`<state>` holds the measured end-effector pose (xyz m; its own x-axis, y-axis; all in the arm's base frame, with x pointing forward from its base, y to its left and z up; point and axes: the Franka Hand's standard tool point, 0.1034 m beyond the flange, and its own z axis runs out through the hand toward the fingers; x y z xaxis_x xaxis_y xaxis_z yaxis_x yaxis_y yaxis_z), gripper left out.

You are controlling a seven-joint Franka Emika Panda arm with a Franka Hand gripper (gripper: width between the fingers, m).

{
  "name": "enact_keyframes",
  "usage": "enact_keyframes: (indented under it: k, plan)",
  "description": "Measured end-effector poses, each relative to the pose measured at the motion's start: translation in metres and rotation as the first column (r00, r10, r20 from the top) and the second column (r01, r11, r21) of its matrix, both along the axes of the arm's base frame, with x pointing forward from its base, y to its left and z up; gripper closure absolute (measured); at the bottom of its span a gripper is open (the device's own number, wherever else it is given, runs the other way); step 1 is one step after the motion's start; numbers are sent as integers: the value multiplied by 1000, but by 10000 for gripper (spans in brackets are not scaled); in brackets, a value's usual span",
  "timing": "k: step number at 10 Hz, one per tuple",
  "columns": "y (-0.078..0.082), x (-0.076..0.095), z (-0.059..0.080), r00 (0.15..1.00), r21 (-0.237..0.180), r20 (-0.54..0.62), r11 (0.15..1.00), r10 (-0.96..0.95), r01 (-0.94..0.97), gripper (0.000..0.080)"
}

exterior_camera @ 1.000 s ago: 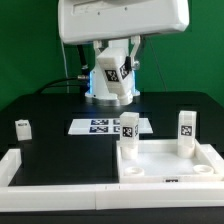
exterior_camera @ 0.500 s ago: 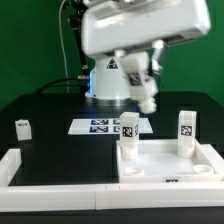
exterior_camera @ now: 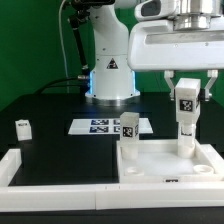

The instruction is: Assemble square table

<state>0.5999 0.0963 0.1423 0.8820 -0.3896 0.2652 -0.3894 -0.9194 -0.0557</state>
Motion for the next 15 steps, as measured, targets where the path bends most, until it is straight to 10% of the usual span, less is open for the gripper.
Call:
enact_keyframes:
  k: [6, 15]
  plan:
    - [36, -5, -29, 990, -61, 96, 993, 105, -100, 512]
    - [21, 6, -31, 963, -89, 216, 985, 164, -148, 512]
